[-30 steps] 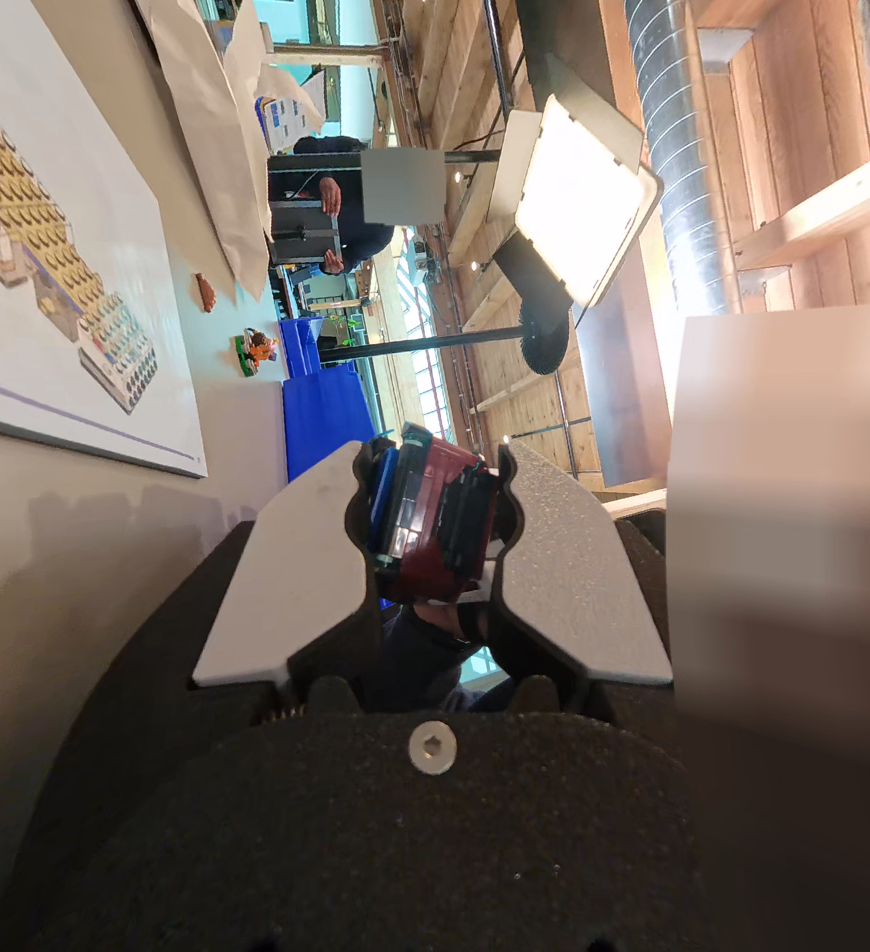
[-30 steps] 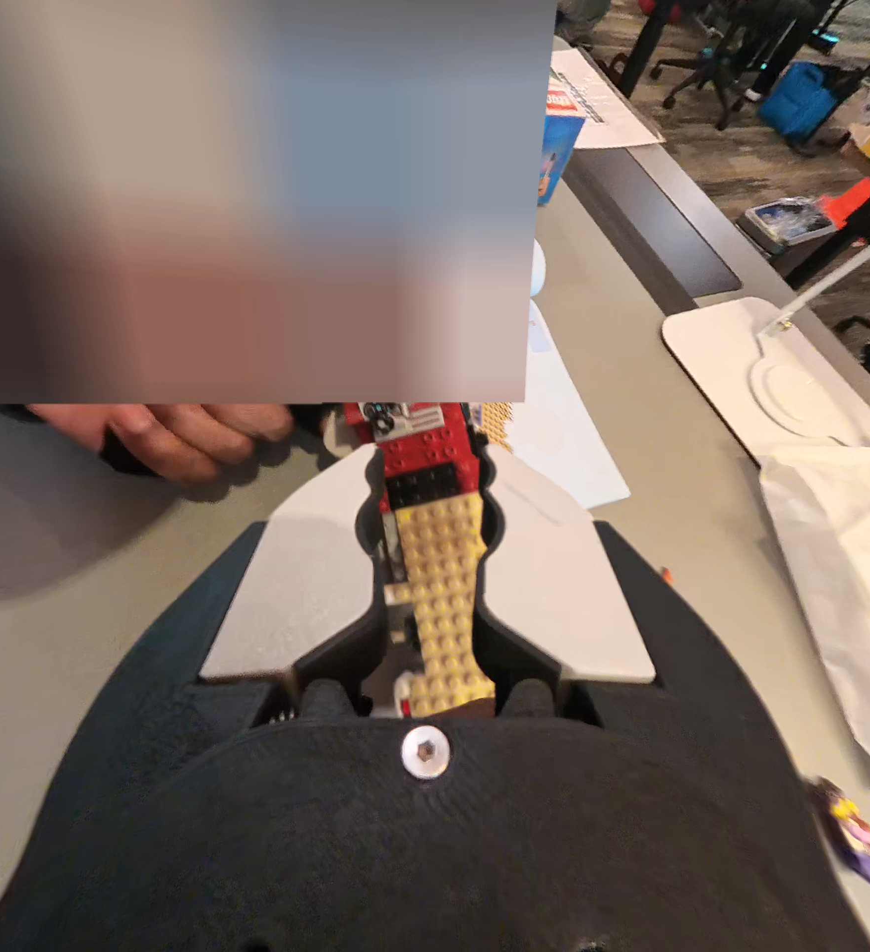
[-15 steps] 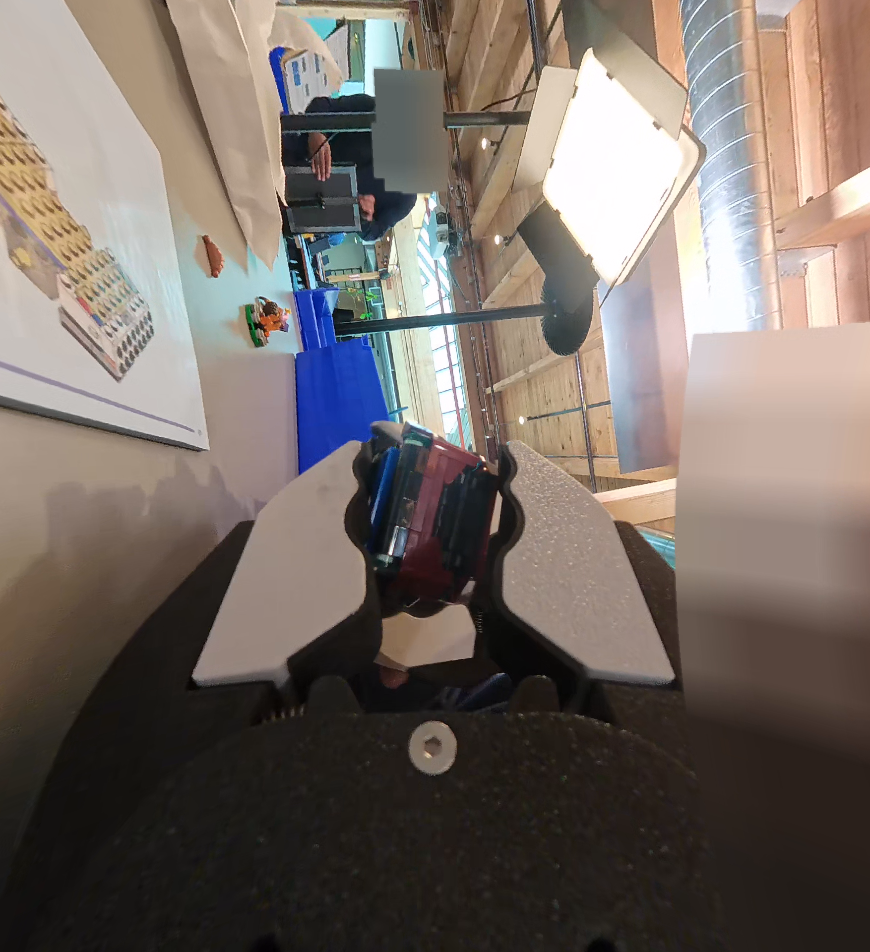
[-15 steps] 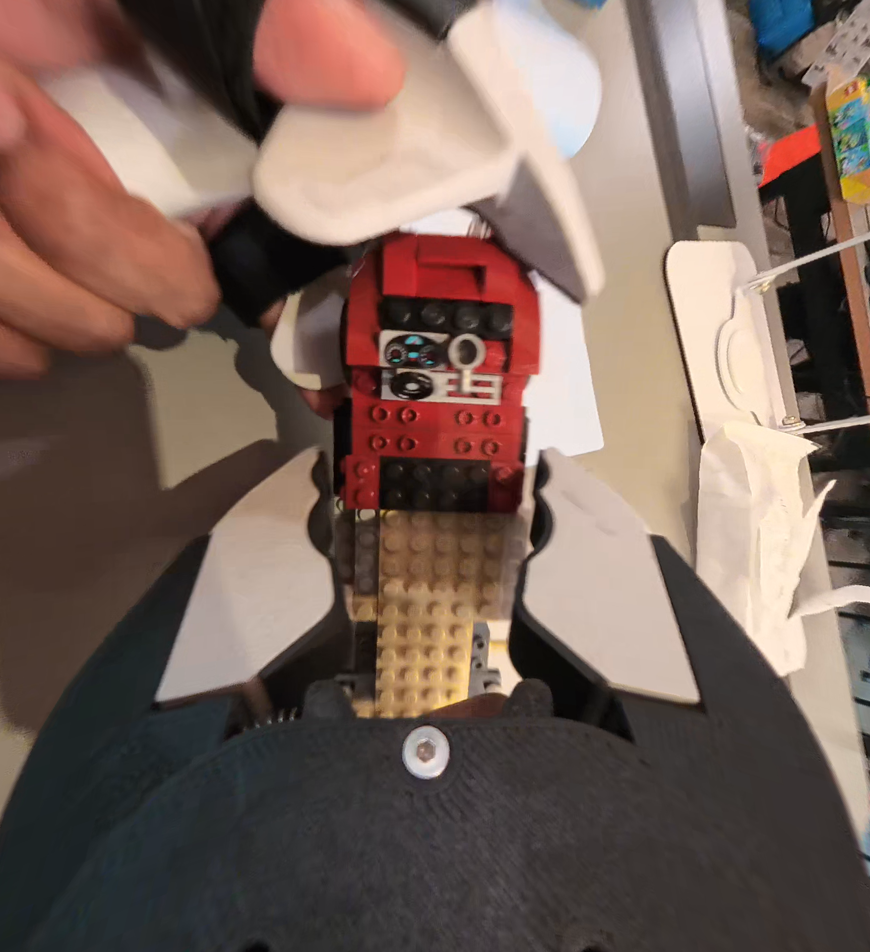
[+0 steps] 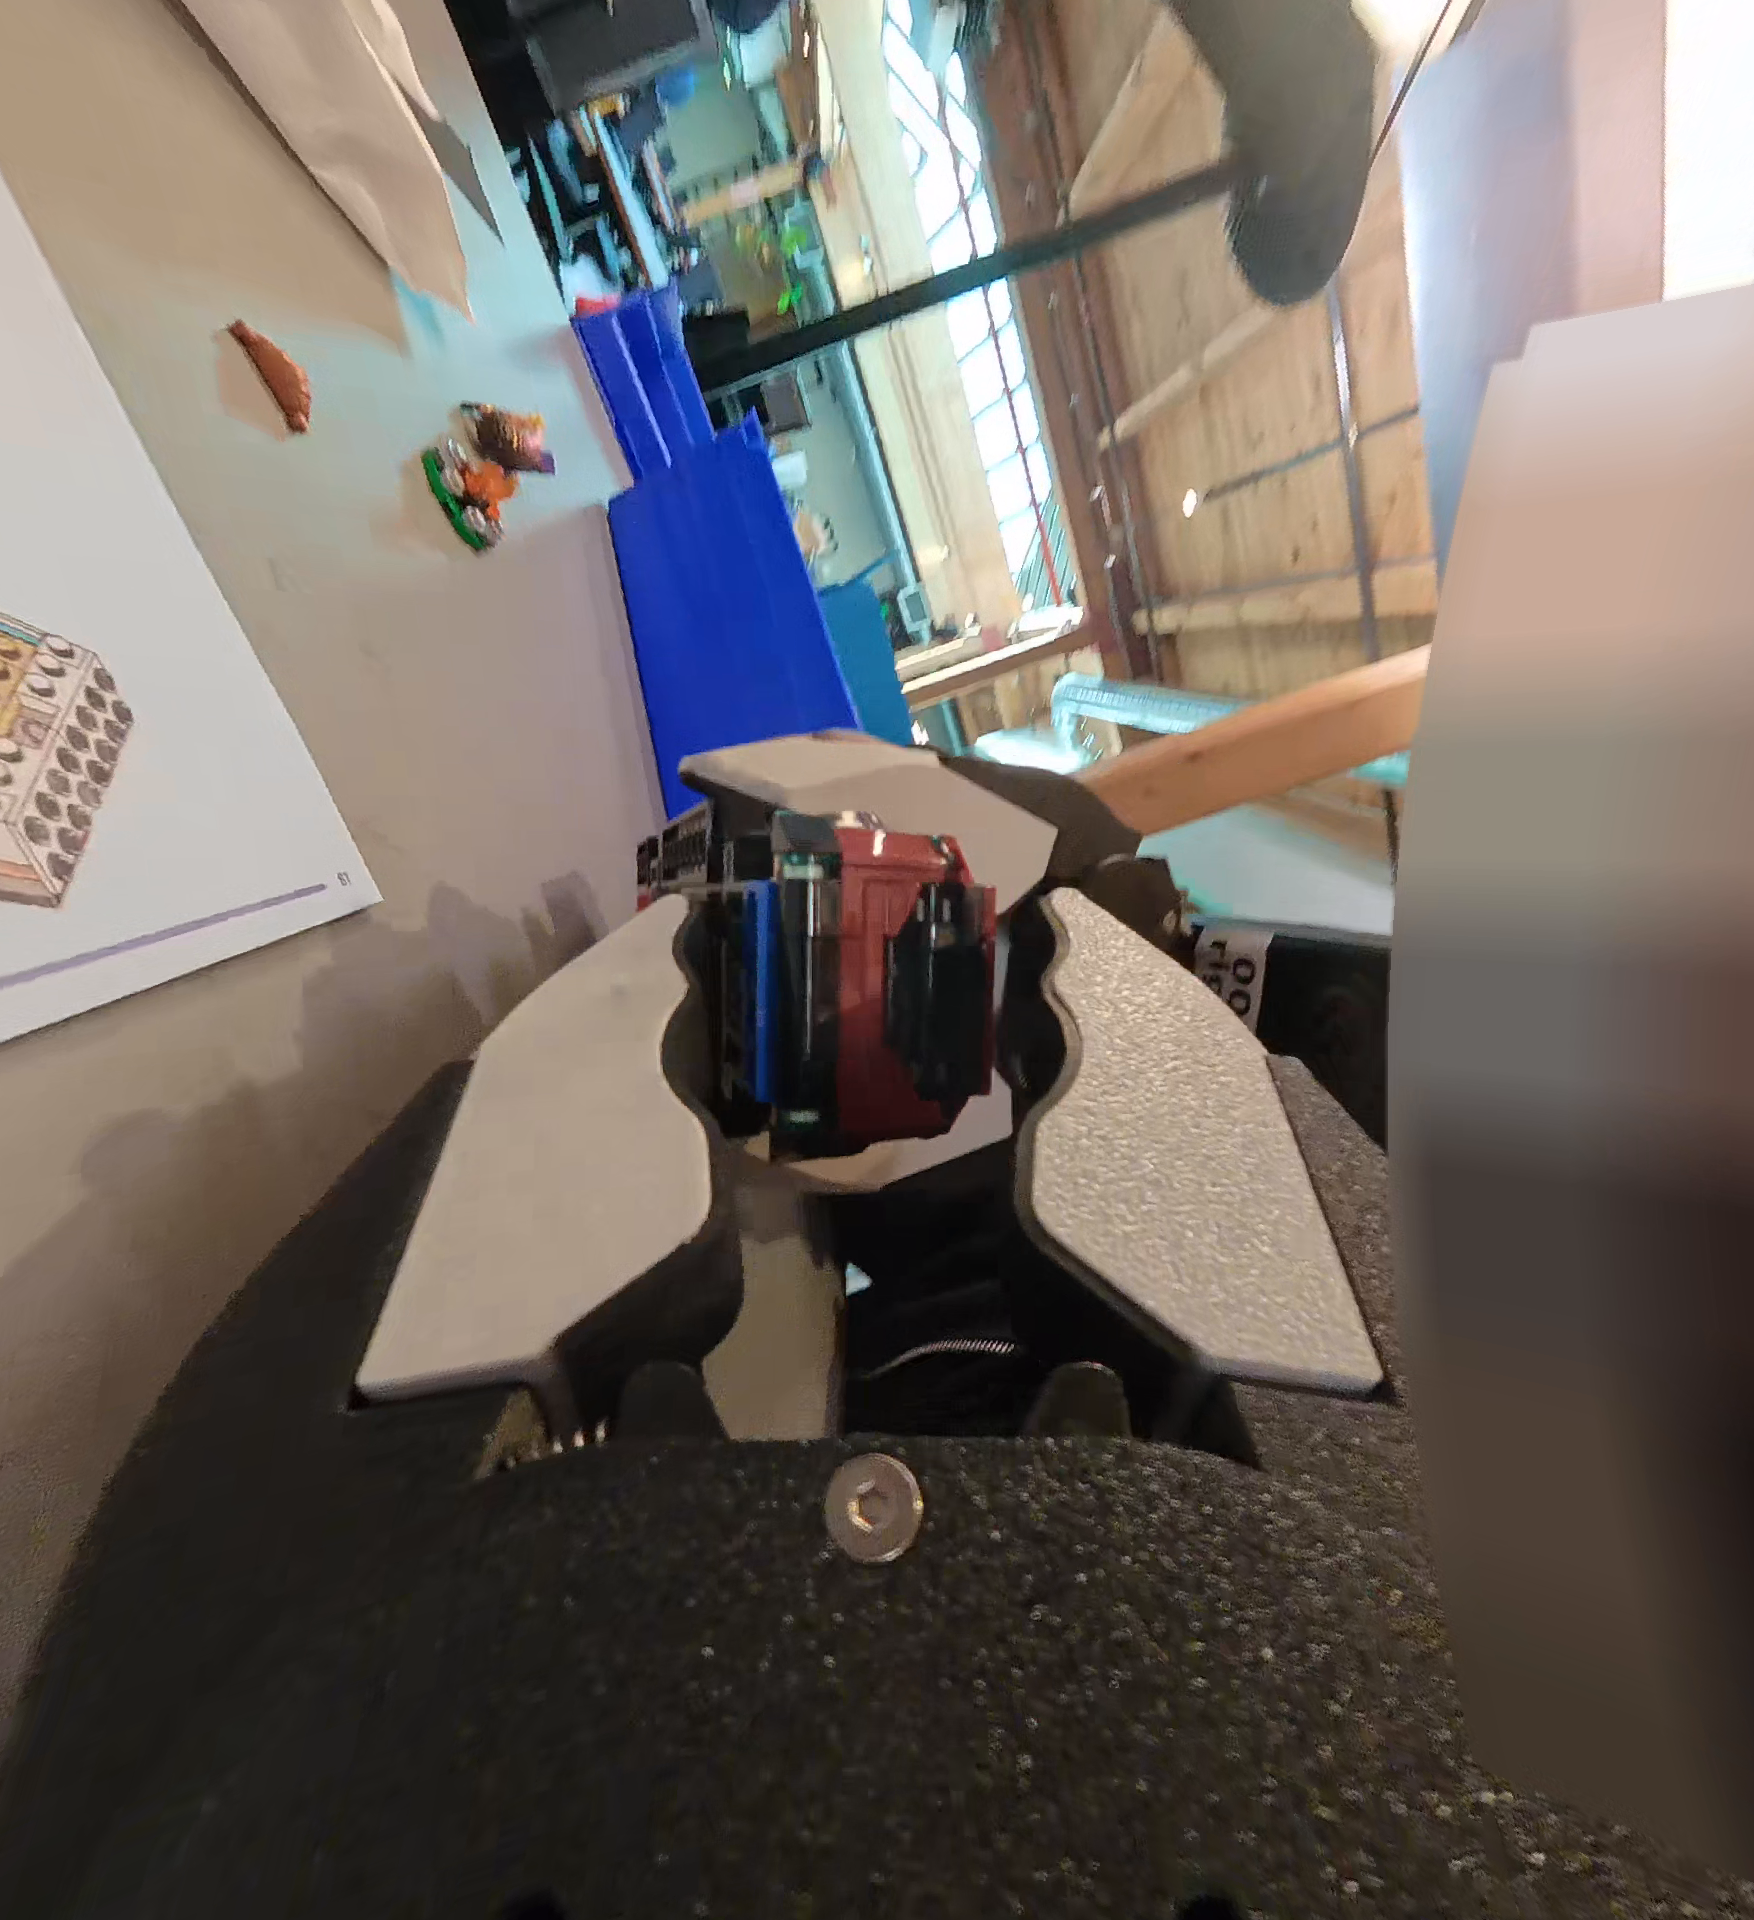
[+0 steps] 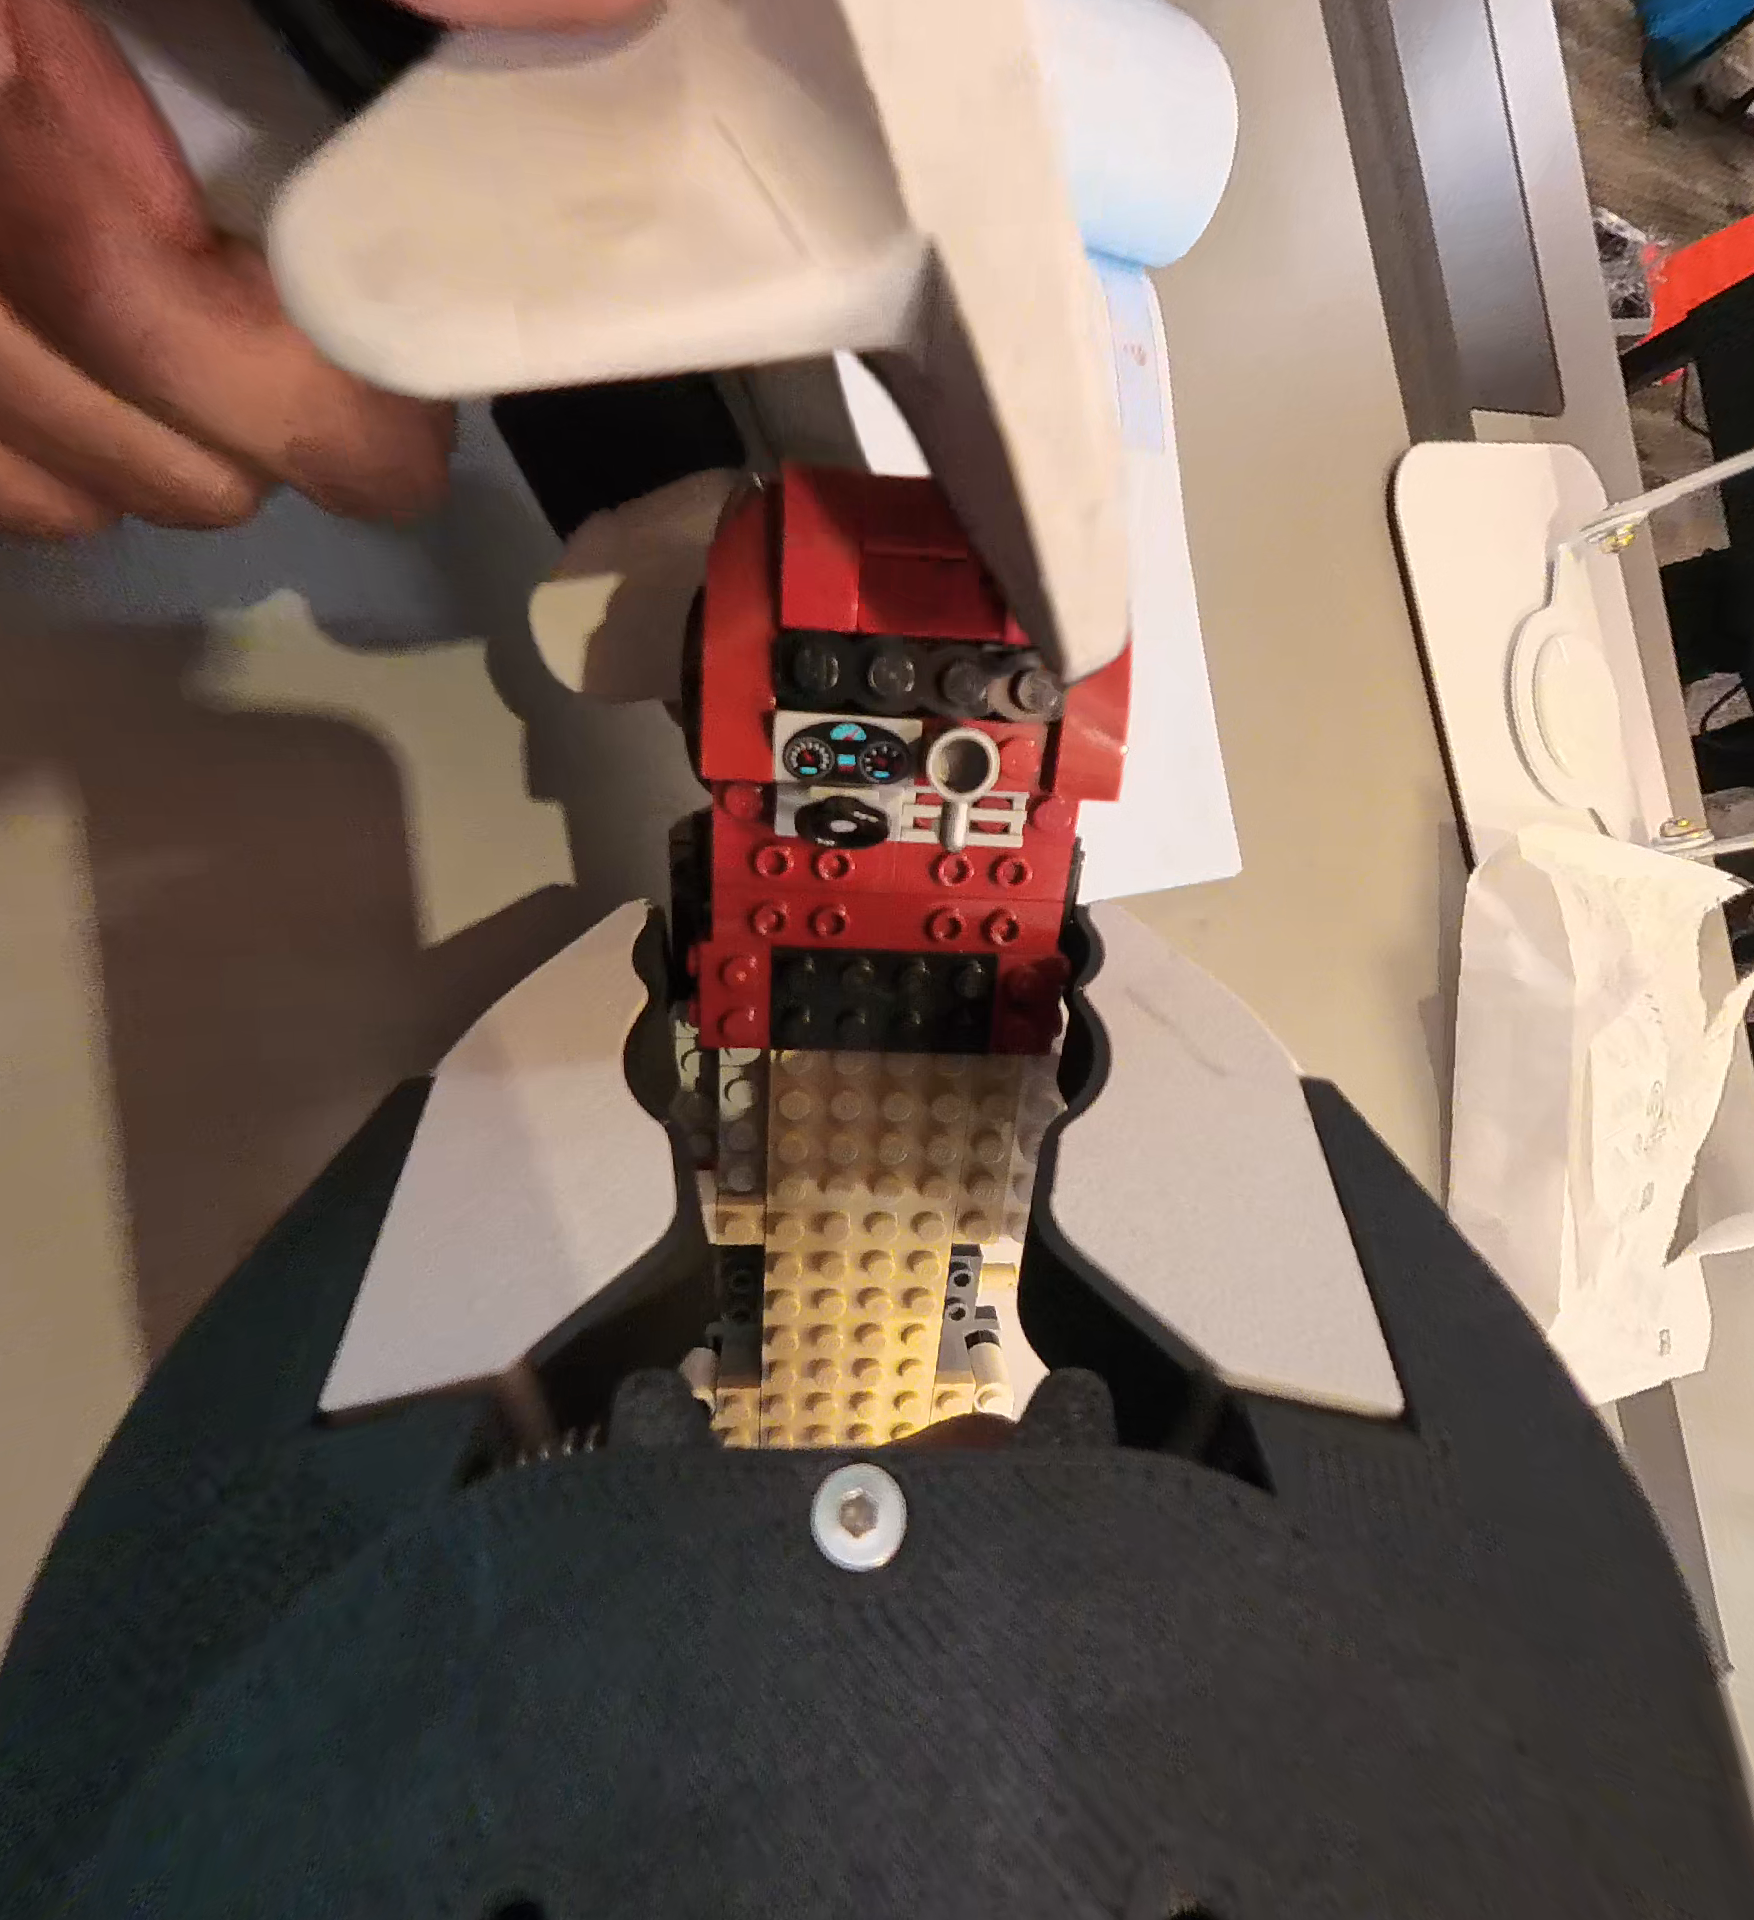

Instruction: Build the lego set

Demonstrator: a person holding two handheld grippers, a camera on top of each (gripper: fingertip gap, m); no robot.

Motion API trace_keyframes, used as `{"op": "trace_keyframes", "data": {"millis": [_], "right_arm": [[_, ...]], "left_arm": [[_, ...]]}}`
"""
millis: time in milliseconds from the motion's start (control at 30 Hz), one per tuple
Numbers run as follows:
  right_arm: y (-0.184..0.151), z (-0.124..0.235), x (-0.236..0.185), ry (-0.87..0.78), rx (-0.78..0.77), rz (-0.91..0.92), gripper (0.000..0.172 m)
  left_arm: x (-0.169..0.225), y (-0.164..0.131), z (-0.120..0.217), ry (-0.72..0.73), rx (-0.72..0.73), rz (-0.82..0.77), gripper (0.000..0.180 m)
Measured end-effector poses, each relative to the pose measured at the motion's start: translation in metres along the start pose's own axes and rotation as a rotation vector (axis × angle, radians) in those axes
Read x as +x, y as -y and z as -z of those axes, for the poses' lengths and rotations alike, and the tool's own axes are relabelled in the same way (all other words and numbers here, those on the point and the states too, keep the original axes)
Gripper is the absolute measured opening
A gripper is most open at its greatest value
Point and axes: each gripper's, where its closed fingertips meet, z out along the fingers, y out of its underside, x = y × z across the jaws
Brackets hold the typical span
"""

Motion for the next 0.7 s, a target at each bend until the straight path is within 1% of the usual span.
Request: {"op": "trace_keyframes", "data": {"millis": [100, 333, 467, 633, 700], "right_arm": [[-0.001, 0.0, 0.001, -0.002, -0.001, 0.0, 0.072], [0.001, 0.001, -0.004, 0.034, 0.011, 0.013, 0.072], [0.002, 0.001, -0.007, 0.052, 0.015, 0.021, 0.072], [0.001, 0.0, -0.008, 0.067, 0.015, 0.023, 0.072], [0.001, 0.0, -0.009, 0.075, 0.019, 0.01, 0.072]], "left_arm": [[-0.001, -0.005, 0.0, 0.025, -0.059, -0.049, 0.06], [-0.003, -0.012, 0.003, 0.001, -0.147, -0.088, 0.054], [-0.001, -0.014, 0.002, -0.039, -0.149, -0.05, 0.054], [-0.003, -0.015, 0.003, -0.05, -0.137, -0.027, 0.054], [-0.004, -0.014, 0.003, -0.056, -0.127, 0.013, 0.053]]}}
